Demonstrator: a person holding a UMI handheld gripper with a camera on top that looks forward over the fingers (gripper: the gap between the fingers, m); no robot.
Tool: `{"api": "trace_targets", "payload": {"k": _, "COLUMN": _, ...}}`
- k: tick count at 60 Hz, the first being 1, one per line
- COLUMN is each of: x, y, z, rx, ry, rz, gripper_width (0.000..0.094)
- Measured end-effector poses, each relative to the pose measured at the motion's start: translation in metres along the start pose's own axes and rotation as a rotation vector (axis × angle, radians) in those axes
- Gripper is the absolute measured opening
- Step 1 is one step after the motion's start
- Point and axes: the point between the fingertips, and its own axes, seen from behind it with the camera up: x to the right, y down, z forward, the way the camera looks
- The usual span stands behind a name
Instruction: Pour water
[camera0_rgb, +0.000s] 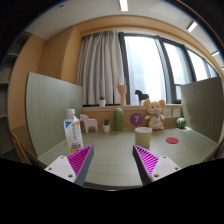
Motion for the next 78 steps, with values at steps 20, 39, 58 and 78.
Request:
{"api": "trace_targets", "payload": {"k": 20, "x": -0.164, "y": 0.035, "z": 0.055, "rx": -0.027, "ry": -0.164, "rz": -0.036, "gripper_width": 0.0803}}
{"api": "trace_targets", "payload": {"k": 39, "x": -0.194, "y": 0.022, "z": 0.134, "rx": -0.032, "ry": -0.147, "rz": -0.055, "gripper_width": 0.0802}}
{"api": "trace_targets", "payload": {"k": 58, "x": -0.205, "y": 0.030, "z": 0.158, "rx": -0.013, "ry": -0.132, "rz": -0.106, "gripper_width": 0.0491}}
{"api": "trace_targets", "payload": {"k": 78, "x": -0.199, "y": 0.025, "z": 0.162, "rx": -0.004, "ry": -0.142, "rz": -0.041, "gripper_width": 0.0332}}
